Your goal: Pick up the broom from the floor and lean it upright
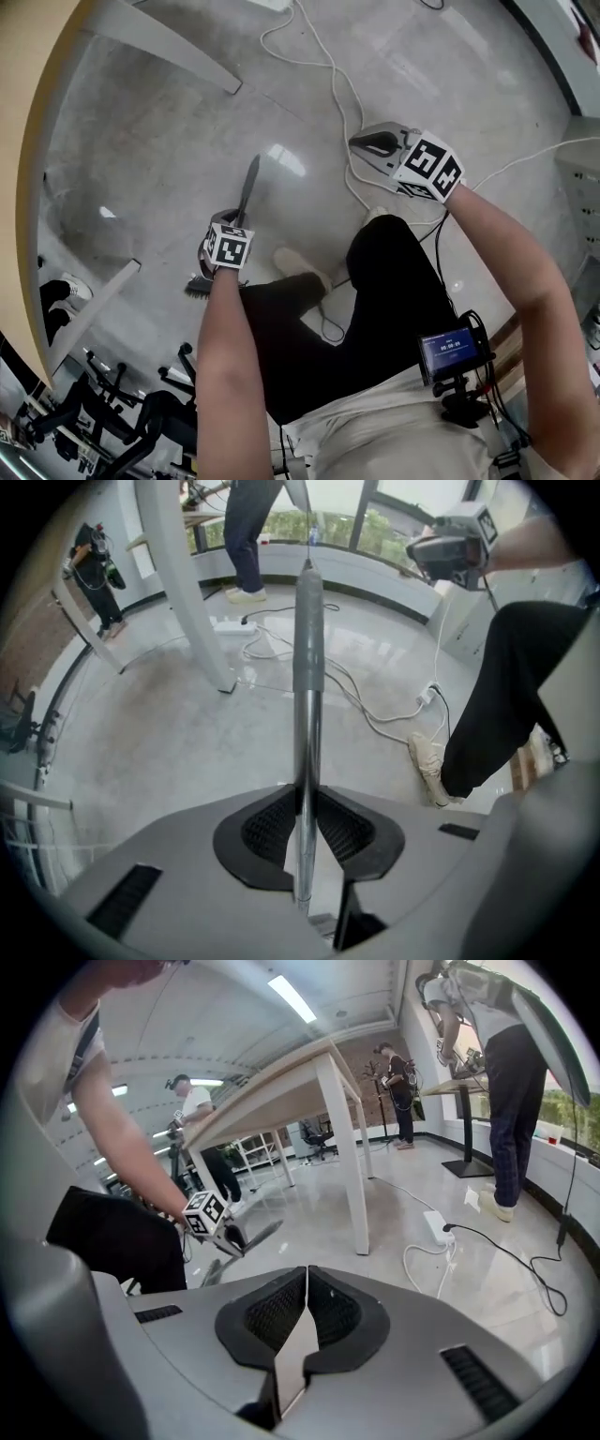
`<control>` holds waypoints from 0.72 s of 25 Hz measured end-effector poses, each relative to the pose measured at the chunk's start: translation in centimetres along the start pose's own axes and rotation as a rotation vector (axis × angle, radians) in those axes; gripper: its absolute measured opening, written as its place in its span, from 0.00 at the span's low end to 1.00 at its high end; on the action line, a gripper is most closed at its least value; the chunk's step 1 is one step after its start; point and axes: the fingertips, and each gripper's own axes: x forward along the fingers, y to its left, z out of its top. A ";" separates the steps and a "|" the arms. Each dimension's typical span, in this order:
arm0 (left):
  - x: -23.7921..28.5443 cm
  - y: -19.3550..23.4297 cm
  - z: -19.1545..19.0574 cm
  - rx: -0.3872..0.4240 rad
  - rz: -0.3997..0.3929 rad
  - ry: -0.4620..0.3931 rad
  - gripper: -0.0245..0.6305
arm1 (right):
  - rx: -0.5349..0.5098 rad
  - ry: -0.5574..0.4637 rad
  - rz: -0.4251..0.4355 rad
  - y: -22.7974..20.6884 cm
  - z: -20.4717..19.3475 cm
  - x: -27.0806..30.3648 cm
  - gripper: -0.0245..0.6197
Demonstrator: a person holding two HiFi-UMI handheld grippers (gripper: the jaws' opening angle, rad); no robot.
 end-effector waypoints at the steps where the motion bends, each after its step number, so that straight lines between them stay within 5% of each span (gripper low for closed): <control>1: -1.1 0.7 -0.4 -0.015 0.029 -0.010 0.15 | -0.002 0.007 0.009 0.4 0.4 -0.1 0.07; 10: -16.3 2.8 -5.2 -0.230 0.225 -0.146 0.15 | -0.054 0.059 0.088 9.2 9.9 -5.2 0.07; 18: -24.4 3.9 -9.1 -0.437 0.305 -0.293 0.15 | -0.092 0.069 0.230 17.5 15.2 -4.9 0.07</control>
